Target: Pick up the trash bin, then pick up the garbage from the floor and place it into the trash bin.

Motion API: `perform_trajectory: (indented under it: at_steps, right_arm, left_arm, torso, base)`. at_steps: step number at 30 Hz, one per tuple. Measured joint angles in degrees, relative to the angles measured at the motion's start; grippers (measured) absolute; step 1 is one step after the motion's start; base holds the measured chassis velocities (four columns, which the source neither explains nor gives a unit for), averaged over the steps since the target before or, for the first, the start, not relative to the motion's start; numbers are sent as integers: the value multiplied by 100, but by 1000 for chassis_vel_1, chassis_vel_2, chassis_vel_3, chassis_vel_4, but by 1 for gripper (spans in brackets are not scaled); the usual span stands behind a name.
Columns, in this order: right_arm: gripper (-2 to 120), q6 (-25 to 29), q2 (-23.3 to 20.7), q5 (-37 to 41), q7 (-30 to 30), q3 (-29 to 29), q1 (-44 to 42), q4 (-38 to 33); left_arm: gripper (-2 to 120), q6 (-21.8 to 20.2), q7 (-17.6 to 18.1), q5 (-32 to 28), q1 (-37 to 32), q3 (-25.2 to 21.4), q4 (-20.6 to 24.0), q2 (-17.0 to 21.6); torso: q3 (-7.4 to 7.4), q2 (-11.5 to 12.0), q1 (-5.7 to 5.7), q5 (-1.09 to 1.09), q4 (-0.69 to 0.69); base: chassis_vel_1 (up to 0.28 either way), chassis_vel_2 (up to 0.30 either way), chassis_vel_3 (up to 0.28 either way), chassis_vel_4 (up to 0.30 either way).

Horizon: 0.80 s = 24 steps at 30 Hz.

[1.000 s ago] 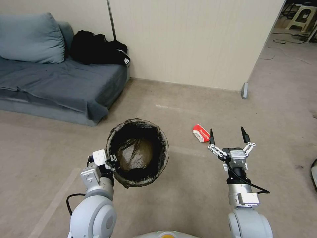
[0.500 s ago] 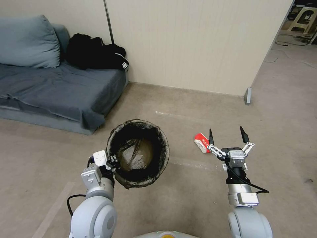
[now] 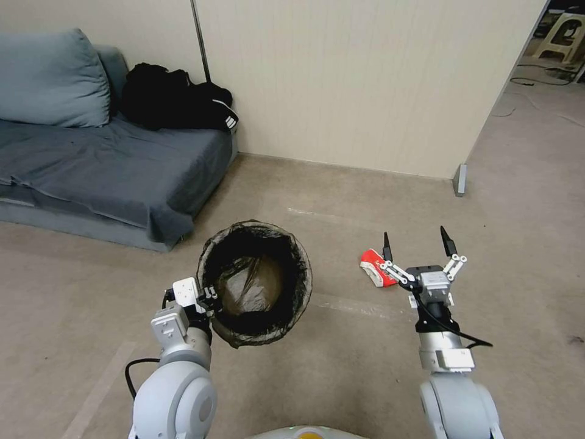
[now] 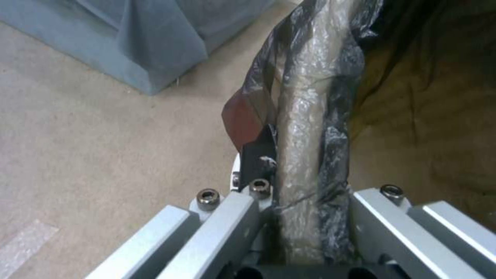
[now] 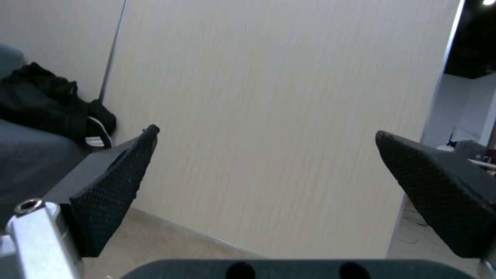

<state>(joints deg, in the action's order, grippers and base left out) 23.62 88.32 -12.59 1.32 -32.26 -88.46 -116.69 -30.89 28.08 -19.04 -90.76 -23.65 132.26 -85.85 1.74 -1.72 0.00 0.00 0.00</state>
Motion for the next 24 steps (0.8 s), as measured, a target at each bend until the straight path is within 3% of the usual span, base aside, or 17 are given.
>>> perform_trajectory:
  at_steps: [11, 16, 17, 24]
  right_arm:
    - [100, -1098, -855, 901, 63, 347, 1536, 1135]
    - [100, -1725, -1118, 1154, 60, 816, 2665, 2421]
    - [100, -1725, -1118, 1154, 60, 816, 2665, 2421]
    - [100, -1573, -1085, 755, -665, 1093, 3526, 4206]
  left_arm:
    - [1, 191, -59, -82, 125, -9, -335, 120]
    - [1, 222, -63, 101, -3, -30, -266, -7]
    - [1, 222, -63, 101, -3, -30, -266, -7]
    - [1, 281, -97, 314, -196, -37, -137, -108]
  torso:
    - [1, 0, 0, -1, 0]
    - [1, 0, 0, 0, 0]
    - [1, 0, 0, 0, 0]
    - [1, 0, 0, -3, 0]
  base:
    - [0, 0, 0, 0]
    - [0, 0, 0, 0]
    - [0, 0, 0, 0]
    - [0, 0, 0, 0]
